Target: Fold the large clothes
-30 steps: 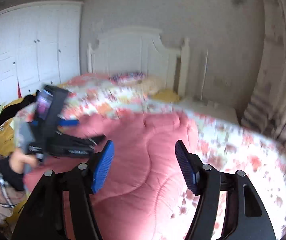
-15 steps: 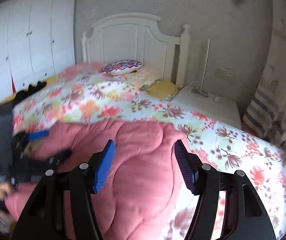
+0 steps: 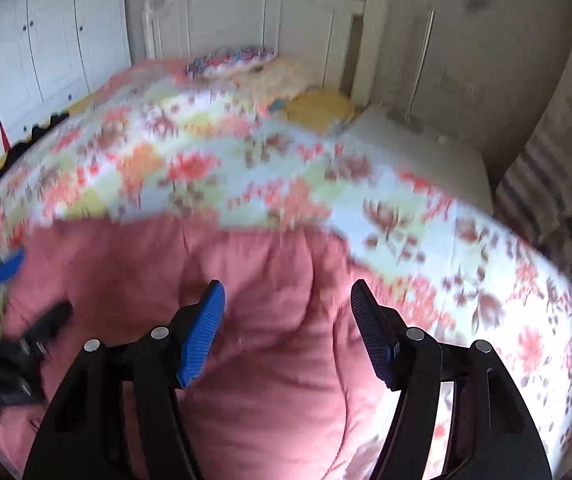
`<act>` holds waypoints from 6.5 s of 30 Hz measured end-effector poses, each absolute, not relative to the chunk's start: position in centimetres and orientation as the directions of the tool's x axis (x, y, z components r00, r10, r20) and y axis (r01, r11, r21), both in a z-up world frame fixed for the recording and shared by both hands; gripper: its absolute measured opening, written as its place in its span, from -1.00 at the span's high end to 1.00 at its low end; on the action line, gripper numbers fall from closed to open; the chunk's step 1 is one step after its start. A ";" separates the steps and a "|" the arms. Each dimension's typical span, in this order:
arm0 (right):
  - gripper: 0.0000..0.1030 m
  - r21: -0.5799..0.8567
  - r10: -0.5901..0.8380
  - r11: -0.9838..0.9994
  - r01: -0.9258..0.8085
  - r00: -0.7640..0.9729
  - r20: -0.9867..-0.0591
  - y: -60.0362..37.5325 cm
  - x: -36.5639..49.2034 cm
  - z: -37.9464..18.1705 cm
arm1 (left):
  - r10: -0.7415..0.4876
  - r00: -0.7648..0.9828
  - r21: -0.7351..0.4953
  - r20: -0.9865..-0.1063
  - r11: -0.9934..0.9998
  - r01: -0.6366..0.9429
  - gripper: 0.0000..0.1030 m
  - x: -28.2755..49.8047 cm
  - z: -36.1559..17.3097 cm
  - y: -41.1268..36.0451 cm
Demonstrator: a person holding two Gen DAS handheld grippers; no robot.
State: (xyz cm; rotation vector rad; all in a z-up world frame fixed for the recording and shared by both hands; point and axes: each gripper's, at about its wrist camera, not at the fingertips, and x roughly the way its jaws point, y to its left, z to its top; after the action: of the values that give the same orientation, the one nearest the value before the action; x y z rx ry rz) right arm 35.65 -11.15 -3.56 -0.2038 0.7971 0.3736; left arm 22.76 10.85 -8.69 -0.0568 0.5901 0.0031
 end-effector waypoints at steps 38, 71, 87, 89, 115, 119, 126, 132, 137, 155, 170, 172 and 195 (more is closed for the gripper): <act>-0.80 -0.238 0.174 0.880 -0.410 0.746 -0.643 -10.1 17.2 -8.7 | 0.125 0.848 0.081 -0.516 0.992 -0.097 -0.96 21.5 -8.7 9.9; -0.91 -0.107 0.268 0.900 -0.422 0.731 -0.628 -13.7 17.1 -11.0 | 0.155 0.814 0.143 -0.559 0.986 -0.089 -0.96 16.1 -6.6 8.2; -0.91 -0.099 0.267 0.903 -0.417 0.729 -0.630 -13.9 16.9 -11.1 | -0.153 0.668 0.019 -0.728 0.970 0.242 -0.96 27.7 -2.8 6.2; -0.91 -0.093 0.282 0.899 -0.429 0.725 -0.628 -14.0 16.9 -11.0 | -0.164 0.615 -0.008 -0.771 0.969 0.249 -0.96 28.5 -4.9 6.8; -0.87 0.209 0.562 0.817 -0.537 0.658 -0.502 -16.4 13.6 -5.0 | -0.168 0.705 -0.021 -0.689 0.977 0.213 -0.96 26.5 -7.7 8.4; -0.91 0.617 0.619 0.742 -0.261 0.620 -0.483 -25.2 19.1 -8.6 | -0.168 0.712 -0.024 -0.682 0.978 0.208 -0.96 26.4 -7.7 8.5; -0.91 0.817 0.787 0.565 -0.120 0.374 -0.490 -24.8 24.1 -14.5 | -0.167 0.712 -0.024 -0.682 0.978 0.207 -0.96 26.4 -7.7 8.5; -0.91 0.767 0.769 0.623 -0.154 0.306 -0.562 -20.0 25.4 -14.3 | -0.161 0.713 -0.022 -0.683 0.980 0.200 -0.96 26.4 -7.7 8.5; -0.82 0.745 0.758 0.635 -0.204 0.353 -0.549 -18.5 25.1 -14.6 | -0.136 0.716 -0.021 -0.684 0.986 0.167 -0.96 25.9 -7.1 8.8; -0.67 0.702 0.724 0.672 -0.235 0.408 -0.556 -21.5 24.7 -14.7 | -0.520 0.555 -0.634 -0.649 0.773 -0.016 -0.96 19.1 -11.8 17.6; -0.64 0.684 0.719 0.676 -0.275 0.450 -0.530 -22.4 23.5 -14.9 | -0.731 0.523 -0.800 -0.438 0.583 0.145 -0.04 19.6 -13.3 17.1; -0.59 0.650 0.701 0.697 -0.303 0.479 -0.529 -22.2 22.7 -14.2 | -0.724 0.549 -0.798 -0.417 0.581 0.160 0.03 19.2 -13.2 17.0; -0.49 0.637 0.472 0.760 -0.130 0.784 -0.403 -34.1 28.5 -10.0 | -0.735 0.510 -0.666 -0.448 0.654 0.358 0.20 37.0 -5.3 0.0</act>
State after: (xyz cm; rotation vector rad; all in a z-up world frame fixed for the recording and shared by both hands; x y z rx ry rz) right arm 28.51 -34.09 -9.96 0.6287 0.5852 0.3490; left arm 36.96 0.05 -5.27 -0.5395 0.7851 -0.6975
